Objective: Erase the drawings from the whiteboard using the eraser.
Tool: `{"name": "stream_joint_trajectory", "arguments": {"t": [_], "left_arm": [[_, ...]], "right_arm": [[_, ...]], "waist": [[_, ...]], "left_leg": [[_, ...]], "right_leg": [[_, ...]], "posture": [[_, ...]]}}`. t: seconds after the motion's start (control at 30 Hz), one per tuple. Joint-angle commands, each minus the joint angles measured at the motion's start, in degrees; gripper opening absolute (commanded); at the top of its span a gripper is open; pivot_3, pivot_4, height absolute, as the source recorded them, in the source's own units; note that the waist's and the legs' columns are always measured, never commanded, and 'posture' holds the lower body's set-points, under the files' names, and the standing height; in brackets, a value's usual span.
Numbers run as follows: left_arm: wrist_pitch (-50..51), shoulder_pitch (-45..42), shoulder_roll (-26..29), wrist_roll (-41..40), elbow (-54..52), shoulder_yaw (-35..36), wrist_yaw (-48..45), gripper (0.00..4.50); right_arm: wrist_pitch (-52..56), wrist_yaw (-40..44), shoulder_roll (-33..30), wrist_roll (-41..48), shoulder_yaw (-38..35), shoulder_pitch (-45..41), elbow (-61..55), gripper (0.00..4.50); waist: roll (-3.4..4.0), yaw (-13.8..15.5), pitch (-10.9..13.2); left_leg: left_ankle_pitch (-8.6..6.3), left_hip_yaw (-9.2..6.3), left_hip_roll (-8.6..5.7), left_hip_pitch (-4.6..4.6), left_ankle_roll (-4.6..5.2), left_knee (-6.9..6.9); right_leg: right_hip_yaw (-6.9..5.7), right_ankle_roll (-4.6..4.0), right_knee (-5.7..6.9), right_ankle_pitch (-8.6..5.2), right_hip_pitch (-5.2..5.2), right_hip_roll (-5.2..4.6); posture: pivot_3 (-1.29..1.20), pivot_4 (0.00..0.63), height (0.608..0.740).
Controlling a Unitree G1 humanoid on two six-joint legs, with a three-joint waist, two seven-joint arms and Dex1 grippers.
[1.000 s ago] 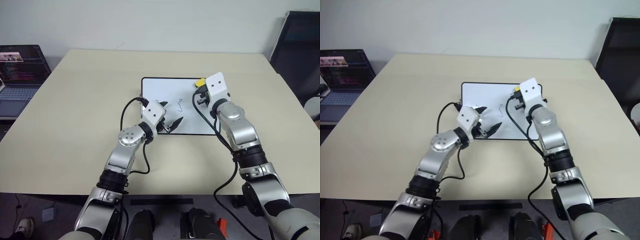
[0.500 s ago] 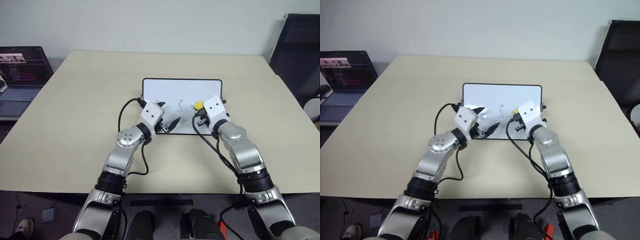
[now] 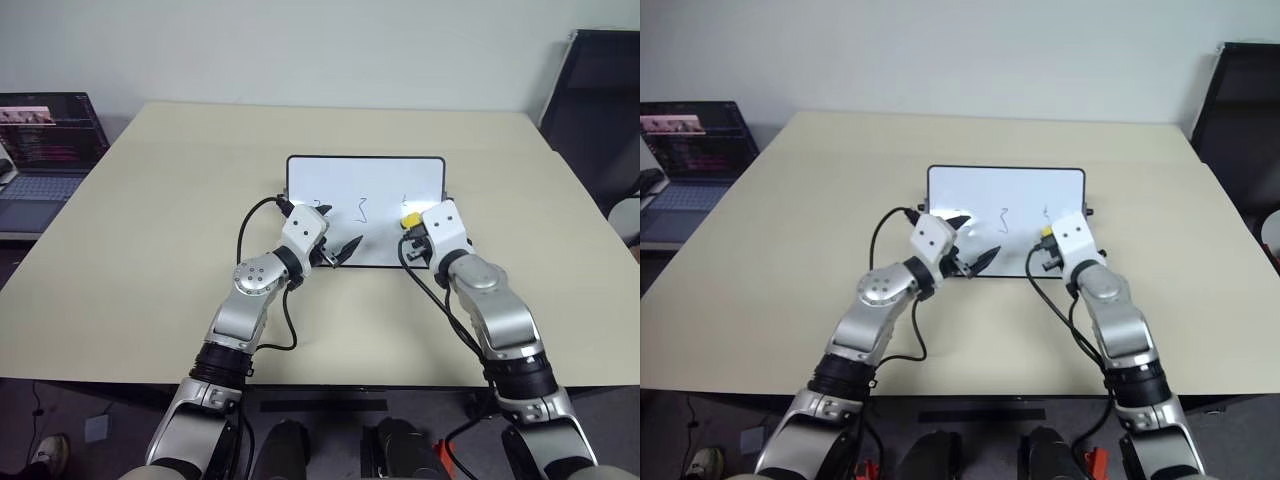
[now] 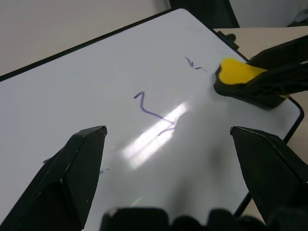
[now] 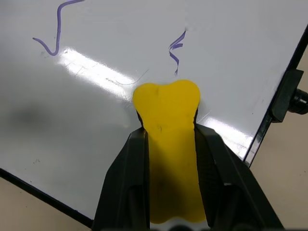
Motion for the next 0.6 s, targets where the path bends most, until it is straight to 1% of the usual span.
{"name": "stream_joint_trajectory", "arguments": {"t": [0.03, 0.1, 0.2, 0.33, 0.43, 0.6], "left_arm": [[-0.71, -1.45, -0.11, -0.3, -1.23, 0.37, -0.02, 4.5], [-0.74, -1.39, -0.09, -0.22, -1.26, 0.37, 0.04, 4.5], [-0.61, -1.18, 0.09, -0.18, -1.57, 0.68, 0.4, 4.5], [-0.43, -0.52, 0.42, -0.12, -2.2, 0.98, 0.83, 4.5], [-0.2, -0.02, 0.61, -0.14, -2.85, 1.15, 1.12, 4.5], [0.19, 0.57, 0.91, -0.27, -3.76, 1.18, 1.52, 4.5]], "right_arm": [[-5.07, -1.73, 0.76, 0.18, -1.58, -6.1, 4.89, 0.95], [-7.32, -1.84, 1.03, 0.21, -1.53, -9.04, 8.76, 0.95], [-10.12, -2.17, 1.25, 0.28, -1.71, -12.49, 13.71, 0.95], [-11.61, -2.07, 1.52, 0.15, -1.35, -14.52, 16.95, 0.95], [-10.84, -1.6, 1.65, -0.16, -0.77, -13.9, 16.89, 0.95], [-5.01, 0.57, 0.17, -1.54, 1.99, -7.48, 11.3, 0.95]], "waist": [[0.01, -0.21, 0.01], [0.01, -0.18, 0.01], [0.01, -0.18, 0.01], [0.01, -0.17, 0.01], [0.01, -0.22, 0.01], [0.02, -0.2, 0.0]], "left_leg": [[0.01, 0.0, 0.0, 0.0, 0.01, 0.0], [0.01, 0.01, 0.01, -0.02, 0.01, -0.02], [0.0, 0.03, 0.03, -0.08, 0.01, -0.15], [-0.01, 0.02, 0.04, -0.11, 0.0, -0.32], [-0.01, 0.01, 0.05, -0.11, 0.0, -0.3], [0.0, -0.01, 0.06, -0.09, 0.0, -0.29]], "right_leg": [[0.01, 0.0, 0.0, 0.01, -0.02, 0.02], [0.0, -0.02, 0.0, 0.01, -0.05, 0.08], [-0.02, -0.28, -0.02, 0.16, -0.12, 0.05], [-0.04, -0.28, -0.1, 0.16, -0.15, -0.07], [-0.02, -0.28, -0.07, 0.16, -0.15, -0.1], [-0.07, -0.28, -0.03, 0.15, -0.13, -0.09]], "posture": [[0.0, 0.15, 0.74], [0.0, 0.15, 0.74], [0.0, 0.15, 0.74], [0.0, 0.15, 0.74], [0.0, 0.15, 0.74], [0.0, 0.15, 0.74]]}}
